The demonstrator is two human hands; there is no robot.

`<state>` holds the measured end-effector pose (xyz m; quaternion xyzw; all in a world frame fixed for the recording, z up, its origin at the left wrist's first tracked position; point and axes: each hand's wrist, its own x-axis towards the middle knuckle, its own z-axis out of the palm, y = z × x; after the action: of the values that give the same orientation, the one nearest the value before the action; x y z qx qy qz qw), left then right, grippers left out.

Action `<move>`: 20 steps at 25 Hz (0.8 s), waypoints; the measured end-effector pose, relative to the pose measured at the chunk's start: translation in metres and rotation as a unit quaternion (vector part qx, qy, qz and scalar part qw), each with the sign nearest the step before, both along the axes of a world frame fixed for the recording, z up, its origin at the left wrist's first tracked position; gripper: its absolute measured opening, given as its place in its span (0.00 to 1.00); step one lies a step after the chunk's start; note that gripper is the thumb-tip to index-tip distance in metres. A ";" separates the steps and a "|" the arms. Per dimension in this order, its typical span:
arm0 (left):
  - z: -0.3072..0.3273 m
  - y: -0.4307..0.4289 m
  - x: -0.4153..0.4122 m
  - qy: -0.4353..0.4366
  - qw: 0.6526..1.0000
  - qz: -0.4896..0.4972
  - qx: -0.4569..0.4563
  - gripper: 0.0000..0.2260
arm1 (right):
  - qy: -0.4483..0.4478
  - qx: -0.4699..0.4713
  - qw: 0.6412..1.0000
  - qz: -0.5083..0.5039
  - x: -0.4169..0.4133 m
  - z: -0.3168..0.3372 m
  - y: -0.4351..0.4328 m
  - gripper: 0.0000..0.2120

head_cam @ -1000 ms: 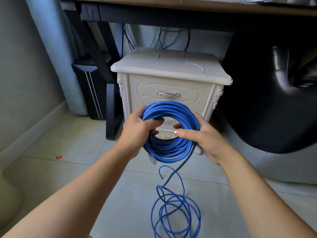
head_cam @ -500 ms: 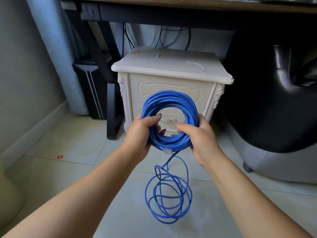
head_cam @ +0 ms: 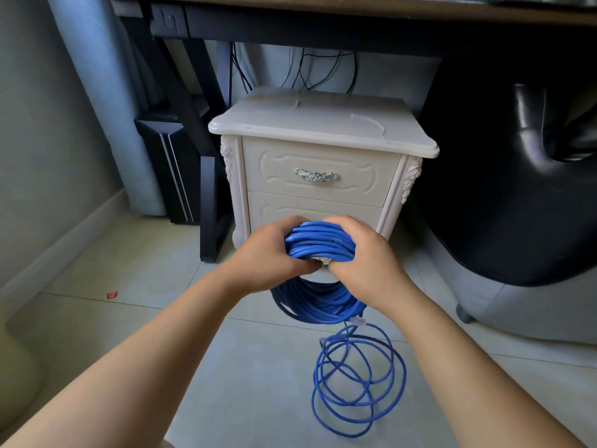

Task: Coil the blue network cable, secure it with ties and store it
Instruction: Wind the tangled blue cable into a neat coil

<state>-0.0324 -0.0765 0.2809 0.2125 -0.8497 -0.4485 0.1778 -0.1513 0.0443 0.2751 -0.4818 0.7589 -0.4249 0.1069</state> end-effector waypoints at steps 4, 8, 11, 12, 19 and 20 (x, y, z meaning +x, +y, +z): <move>0.005 0.000 -0.001 0.044 0.997 0.035 0.051 0.11 | -0.100 -0.017 0.995 0.015 0.000 0.012 0.007 0.29; 0.004 -0.001 -0.003 0.113 0.975 0.084 0.170 0.08 | -0.289 -0.040 0.955 0.049 -0.010 0.017 0.009 0.29; 0.001 -0.006 -0.006 0.150 0.946 0.141 0.251 0.07 | -0.403 -0.041 0.913 0.043 -0.012 0.011 0.006 0.31; 0.001 -0.006 -0.007 0.158 0.937 0.154 0.272 0.07 | -0.411 -0.036 0.910 0.046 -0.012 0.009 0.005 0.33; -0.003 -0.010 -0.011 0.223 0.844 0.259 0.413 0.05 | -0.506 -0.066 0.851 0.122 -0.015 0.003 -0.001 0.42; -0.004 -0.010 -0.012 0.225 0.829 0.267 0.437 0.05 | -0.509 -0.074 0.846 0.138 -0.014 0.003 -0.001 0.46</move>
<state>-0.0439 -0.0867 0.2770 0.3800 -0.4117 -0.7432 0.3658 -0.1656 0.0433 0.2776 -0.3040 0.4900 -0.6466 0.4994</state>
